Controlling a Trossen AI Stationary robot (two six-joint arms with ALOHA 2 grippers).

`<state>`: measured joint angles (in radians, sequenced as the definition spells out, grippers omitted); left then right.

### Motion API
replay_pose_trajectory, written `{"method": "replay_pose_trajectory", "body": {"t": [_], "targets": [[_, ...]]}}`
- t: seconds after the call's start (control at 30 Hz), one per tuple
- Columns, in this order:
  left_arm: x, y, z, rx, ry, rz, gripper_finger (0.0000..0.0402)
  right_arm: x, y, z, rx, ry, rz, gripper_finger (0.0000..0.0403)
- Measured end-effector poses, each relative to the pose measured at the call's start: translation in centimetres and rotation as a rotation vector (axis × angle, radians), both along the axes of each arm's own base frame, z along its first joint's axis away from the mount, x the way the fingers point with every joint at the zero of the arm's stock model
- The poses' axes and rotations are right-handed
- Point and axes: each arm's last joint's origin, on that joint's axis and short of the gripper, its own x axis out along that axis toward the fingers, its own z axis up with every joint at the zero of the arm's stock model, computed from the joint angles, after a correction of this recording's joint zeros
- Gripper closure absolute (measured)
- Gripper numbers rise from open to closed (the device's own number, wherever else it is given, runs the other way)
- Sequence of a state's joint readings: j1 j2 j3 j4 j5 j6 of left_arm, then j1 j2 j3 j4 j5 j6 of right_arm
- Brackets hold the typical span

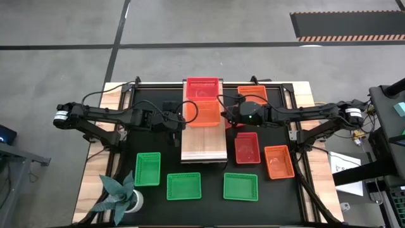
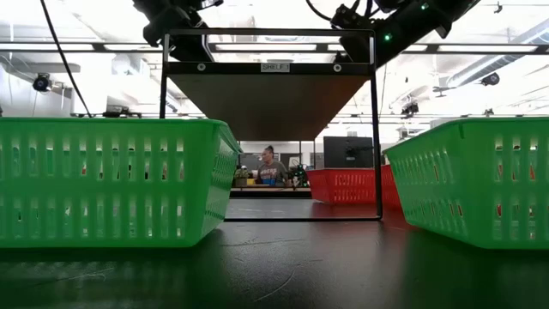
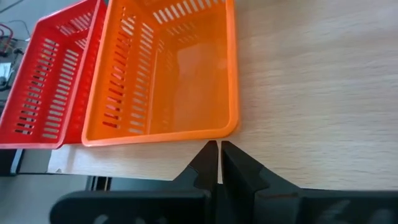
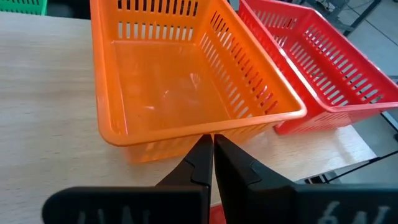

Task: Stack baskets on shelf by color
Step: Put the middle orange bin on the shelf, then put the top green bin on the shelf

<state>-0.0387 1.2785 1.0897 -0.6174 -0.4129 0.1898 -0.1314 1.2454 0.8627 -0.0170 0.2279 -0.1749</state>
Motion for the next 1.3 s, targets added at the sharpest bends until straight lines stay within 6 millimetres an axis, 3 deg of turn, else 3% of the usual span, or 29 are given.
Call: {"method": "replay_pose_trajectory", "body": {"t": [0.93,1.3], "targets": [[-0.2,0.1,-0.1,0.036,0.019,0.034,0.0398,0.3,0.1,-0.3,0.042,-0.008,0.028,0.0394],[-1.6,-0.6,0.6,-0.106,-0.012,0.144,0.0398,-1.5,0.5,0.7,0.069,0.035,0.013,0.0394]]}}
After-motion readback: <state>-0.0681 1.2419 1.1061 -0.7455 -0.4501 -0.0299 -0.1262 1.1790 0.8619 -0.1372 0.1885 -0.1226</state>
